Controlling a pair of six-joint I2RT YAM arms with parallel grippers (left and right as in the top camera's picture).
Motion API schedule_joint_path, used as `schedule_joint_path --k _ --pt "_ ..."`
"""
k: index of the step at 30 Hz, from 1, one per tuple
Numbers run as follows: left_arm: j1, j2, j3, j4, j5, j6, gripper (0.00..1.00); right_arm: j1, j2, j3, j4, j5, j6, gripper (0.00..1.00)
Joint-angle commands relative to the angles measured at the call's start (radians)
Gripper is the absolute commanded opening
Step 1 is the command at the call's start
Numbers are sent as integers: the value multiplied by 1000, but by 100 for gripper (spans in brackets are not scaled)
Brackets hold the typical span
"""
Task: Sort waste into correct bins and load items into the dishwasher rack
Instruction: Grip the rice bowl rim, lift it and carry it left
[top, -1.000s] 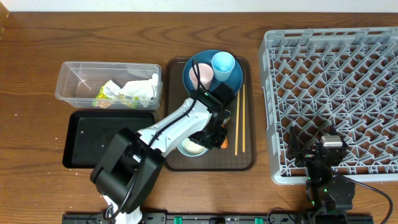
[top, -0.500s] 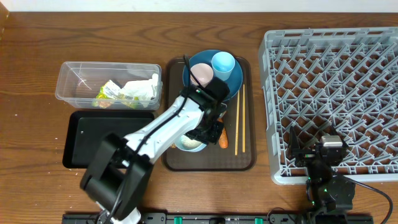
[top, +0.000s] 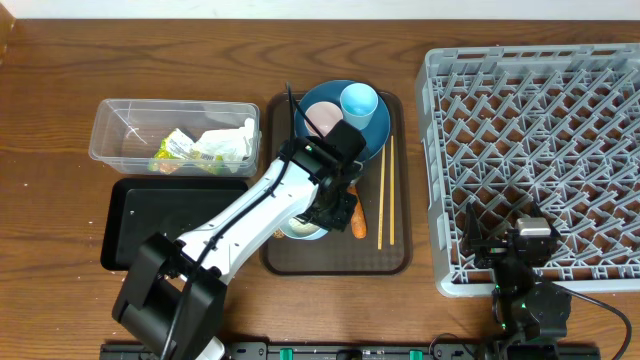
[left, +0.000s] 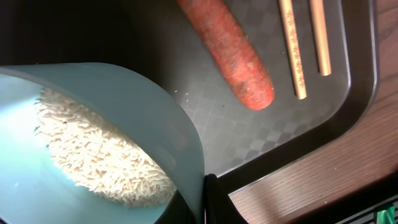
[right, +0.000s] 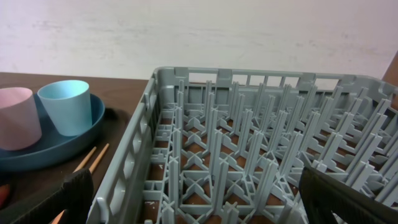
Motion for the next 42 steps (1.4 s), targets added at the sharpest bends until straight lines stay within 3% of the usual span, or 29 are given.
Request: schedule_joint_path --k 1,9,19,30,42 --pt "30 -35 21 -20 -21 19 6 -7 -3 -2 -3 -5 -8 99" --pt "181 -178 27 -64 -21 20 6 -7 -3 -2 -3 -5 -8 99" --pt "488 -344 26 -124 47 49 6 -7 -3 -2 -3 -5 -8 99" --pt "852 -345 -17 -138 401 213 6 -7 -3 -2 -3 -5 -8 99" --pt "1132 -345 -174 -127 749 430 6 -7 -3 -2 -3 -5 -8 99"
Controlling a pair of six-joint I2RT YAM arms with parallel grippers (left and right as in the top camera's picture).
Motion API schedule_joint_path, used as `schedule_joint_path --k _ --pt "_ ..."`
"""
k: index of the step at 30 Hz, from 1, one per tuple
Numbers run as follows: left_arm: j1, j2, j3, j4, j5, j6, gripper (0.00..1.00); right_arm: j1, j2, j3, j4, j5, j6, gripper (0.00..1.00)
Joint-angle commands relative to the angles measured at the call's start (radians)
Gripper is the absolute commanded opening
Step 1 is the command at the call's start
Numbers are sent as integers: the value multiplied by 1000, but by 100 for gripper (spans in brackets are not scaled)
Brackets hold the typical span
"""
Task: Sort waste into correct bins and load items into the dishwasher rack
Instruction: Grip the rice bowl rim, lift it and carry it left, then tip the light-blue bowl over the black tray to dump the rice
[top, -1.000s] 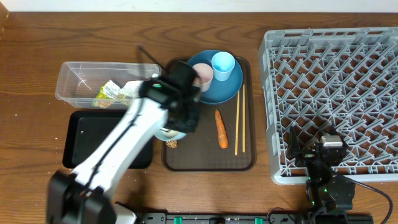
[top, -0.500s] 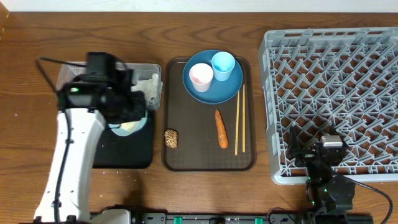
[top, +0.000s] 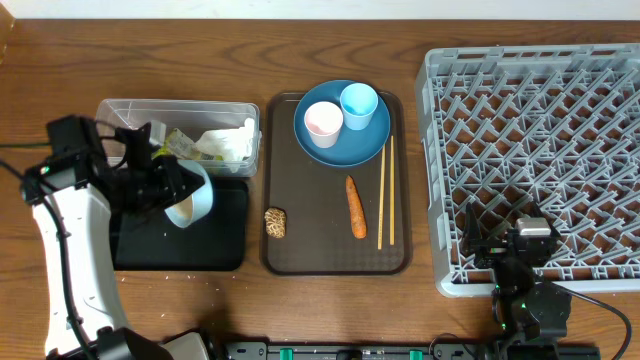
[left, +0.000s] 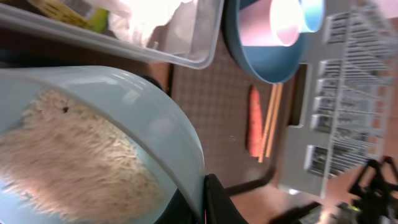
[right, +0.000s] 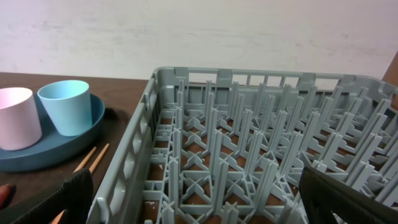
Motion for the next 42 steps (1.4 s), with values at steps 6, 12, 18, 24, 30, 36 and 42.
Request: schedule_joint_path --k 6,12,18,24,30,36,42 --pt "243 -6 -190 45 368 239 6 -7 -3 -2 -3 -5 -8 99" --pt "437 -6 -330 106 563 353 6 -7 -3 -2 -3 -5 -8 99" --pt "528 -6 -396 122 674 422 6 -7 -3 -2 -3 -5 -8 99" --pt "532 -6 -417 140 740 456 6 -7 -3 -2 -3 -5 -8 99" --pt "532 -5 -418 139 764 458 6 -7 -3 -2 -3 -5 -8 99" --pt "532 -4 -418 135 764 451 6 -7 -3 -2 -3 -5 -8 99" --pt "500 -4 -418 137 764 421 6 -7 -3 -2 -3 -5 -8 99"
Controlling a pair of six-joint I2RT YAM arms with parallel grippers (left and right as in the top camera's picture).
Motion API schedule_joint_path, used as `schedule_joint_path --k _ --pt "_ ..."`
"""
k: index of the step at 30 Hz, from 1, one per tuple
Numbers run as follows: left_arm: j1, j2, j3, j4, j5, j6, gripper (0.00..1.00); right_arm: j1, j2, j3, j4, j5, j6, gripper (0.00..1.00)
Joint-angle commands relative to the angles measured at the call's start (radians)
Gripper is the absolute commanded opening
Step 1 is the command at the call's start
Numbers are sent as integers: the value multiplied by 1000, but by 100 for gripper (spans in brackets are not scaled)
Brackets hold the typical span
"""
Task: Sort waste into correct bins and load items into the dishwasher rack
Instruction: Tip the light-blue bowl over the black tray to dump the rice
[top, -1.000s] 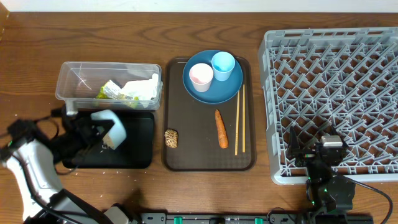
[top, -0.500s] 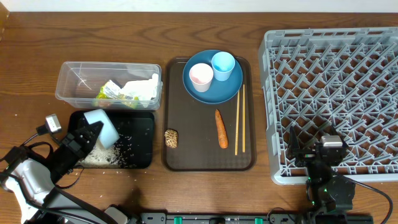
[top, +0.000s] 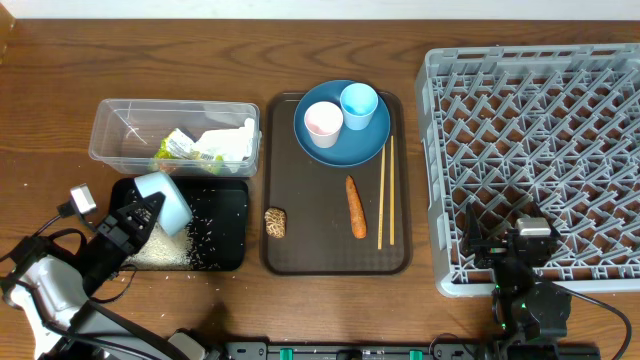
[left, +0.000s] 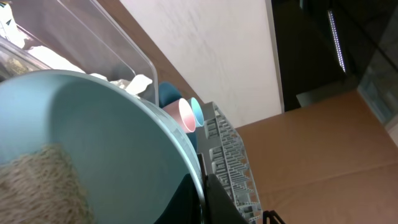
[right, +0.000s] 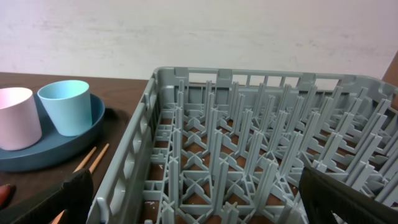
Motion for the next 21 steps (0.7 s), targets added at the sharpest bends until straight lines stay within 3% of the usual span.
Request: schedule_joint_path --k 1,21 --pt "-27 -4 -5 6 30 -5 6 -7 -3 -2 -3 -5 -8 99" --pt "-38 -4 -5 92 30 -24 6 -7 -3 -2 -3 -5 -8 99"
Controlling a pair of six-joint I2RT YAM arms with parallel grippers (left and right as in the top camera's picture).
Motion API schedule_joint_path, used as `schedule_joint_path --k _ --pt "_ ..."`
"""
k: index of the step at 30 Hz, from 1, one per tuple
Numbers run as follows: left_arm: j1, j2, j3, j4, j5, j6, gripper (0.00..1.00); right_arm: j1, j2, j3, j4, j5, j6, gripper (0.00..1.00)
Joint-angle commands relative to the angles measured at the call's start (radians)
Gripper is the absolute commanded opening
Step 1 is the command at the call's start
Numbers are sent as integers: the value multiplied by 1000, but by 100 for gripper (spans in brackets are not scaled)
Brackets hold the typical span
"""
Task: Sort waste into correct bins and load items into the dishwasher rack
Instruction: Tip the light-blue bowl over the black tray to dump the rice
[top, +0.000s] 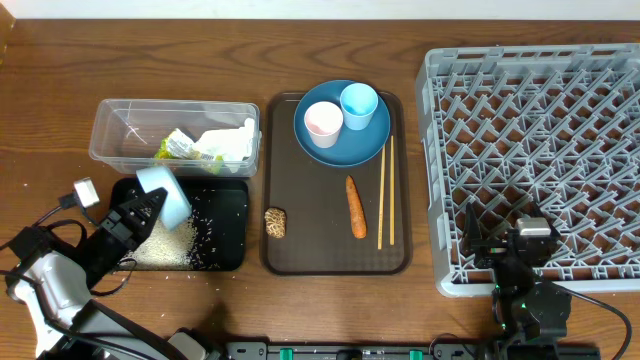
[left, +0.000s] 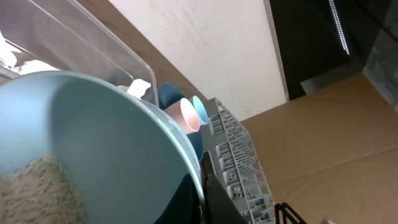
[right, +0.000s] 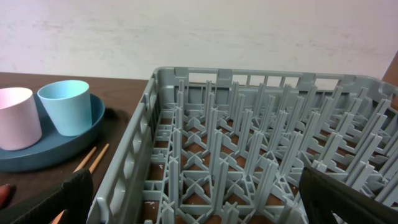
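My left gripper (top: 152, 206) is shut on the rim of a light blue bowl (top: 164, 196), tipped on its side over the black tray (top: 230, 195) at the left. Rice (top: 160, 248) lies spilled in that tray; some rice (left: 31, 186) still sits inside the bowl (left: 93, 149). On the brown tray (top: 310, 215) lie a carrot (top: 355, 207), chopsticks (top: 385, 190), a brown food lump (top: 275, 222) and a blue plate (top: 345, 135) bearing a pink cup (top: 322, 121) and a blue cup (top: 359, 102). My right gripper (right: 199, 193) stands open at the near edge of the grey dishwasher rack (top: 530, 150).
A clear plastic bin (top: 175, 135) with wrappers and crumpled paper stands behind the black tray. A few rice grains lie on the wooden table near the tray's front left corner.
The left gripper and tipped bowl have shifted slightly up and left over the black tray. The right arm has not moved.
My left gripper was shut on the rice bowl on the brown tray beside the carrot. Then it held the bowl over the black tray, tilted. Then rice lay spilled in the black tray with the bowl tipped; it stays tipped now.
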Motion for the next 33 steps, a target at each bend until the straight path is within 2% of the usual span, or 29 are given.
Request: schedule_joint_path --k 1,12,14,17,18,21,23,25,27,30,33 --pt "-2 -4 -5 -15 28 0 6 -7 -3 -2 -3 -5 -8 99" --pt "-2 -4 -5 -113 28 -15 6 -7 -3 -2 -3 -5 -8 99" --pt "-1 -3 -5 -58 28 -40 6 -7 -3 -2 -3 -5 -8 99" --pt "-3 -4 -5 18 28 -246 6 -7 -3 -2 -3 -5 -8 99" --pt "-4 -4 -5 20 28 -271 6 -7 -3 -2 -3 -5 -8 99" --pt "-3 -4 -5 77 28 -260 6 -7 -3 -2 -3 -5 -8 99" --pt "-7 -4 -5 61 28 -292 6 -7 -3 -2 -3 -5 -8 99" --pt "-34 -5 -5 6 28 -232 6 -7 -3 -2 -3 -5 -8 99" --pt "-52 -4 -5 55 27 -190 6 -7 -3 -2 -3 -5 -8 99" --pt "-54 -4 -5 195 27 -283 6 -7 -3 -2 -3 -5 -8 99" --pt "-82 -4 -5 138 28 -311 6 -7 -3 -2 -3 -5 -8 99"
